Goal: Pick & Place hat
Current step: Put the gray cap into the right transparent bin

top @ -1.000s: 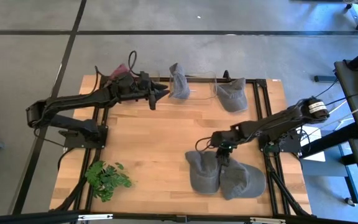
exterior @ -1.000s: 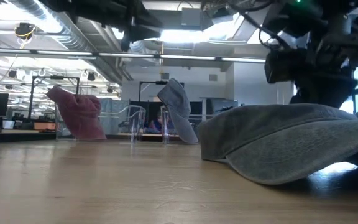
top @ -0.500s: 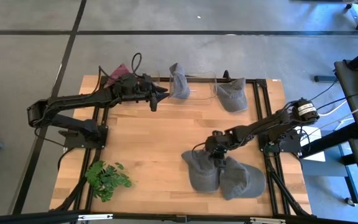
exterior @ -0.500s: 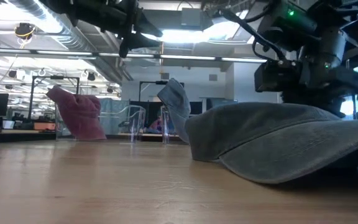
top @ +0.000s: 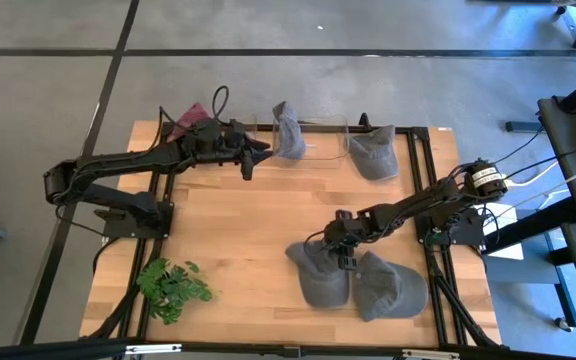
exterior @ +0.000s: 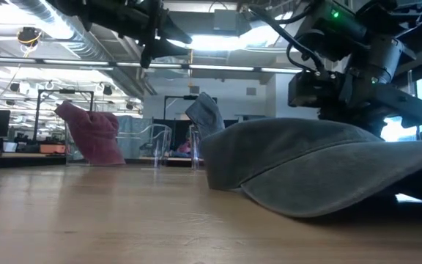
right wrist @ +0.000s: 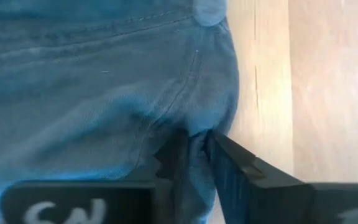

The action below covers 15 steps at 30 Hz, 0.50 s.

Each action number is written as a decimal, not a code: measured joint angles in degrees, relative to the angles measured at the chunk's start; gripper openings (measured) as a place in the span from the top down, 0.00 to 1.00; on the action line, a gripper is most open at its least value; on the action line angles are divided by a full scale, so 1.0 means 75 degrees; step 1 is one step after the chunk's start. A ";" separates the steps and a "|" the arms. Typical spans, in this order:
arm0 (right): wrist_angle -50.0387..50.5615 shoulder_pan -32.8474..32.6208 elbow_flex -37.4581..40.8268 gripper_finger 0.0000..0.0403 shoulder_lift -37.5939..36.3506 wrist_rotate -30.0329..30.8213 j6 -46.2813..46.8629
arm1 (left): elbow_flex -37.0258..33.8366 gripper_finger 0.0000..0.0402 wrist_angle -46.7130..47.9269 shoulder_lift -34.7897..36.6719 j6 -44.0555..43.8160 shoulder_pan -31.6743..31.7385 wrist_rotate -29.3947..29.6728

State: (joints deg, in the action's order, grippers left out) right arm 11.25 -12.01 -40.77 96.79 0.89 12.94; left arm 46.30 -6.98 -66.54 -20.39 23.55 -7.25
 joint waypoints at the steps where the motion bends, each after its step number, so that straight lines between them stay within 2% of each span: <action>1: -0.0001 0.0000 0.0003 0.85 0.0000 0.0044 -0.0142 | 0.0000 0.64 0.0000 0.0000 0.0001 0.0000 0.0000; 5: -0.0047 0.0003 0.0003 0.97 0.0000 0.0107 -0.0323 | 0.0000 0.64 0.0000 0.0000 -0.0003 0.0000 -0.0011; 8: -0.0289 0.0003 0.0021 0.97 0.0000 0.0343 -0.0338 | 0.0000 0.64 -0.0003 0.0000 -0.0231 0.0000 -0.0229; 11: -0.0052 0.0006 -0.0140 0.98 -0.0067 0.1176 -0.0868 | 0.0000 0.64 -0.0003 0.0000 -0.0480 0.0000 -0.0467; 15: 0.0491 0.0060 -0.0552 0.99 -0.0211 0.2627 -0.2678 | 0.0000 0.64 -0.0069 0.0000 -0.0524 0.0000 -0.0674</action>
State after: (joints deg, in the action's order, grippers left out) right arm 14.93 -11.56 -44.92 95.21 20.60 -7.15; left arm 46.30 -7.50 -66.54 -24.32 23.55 -12.30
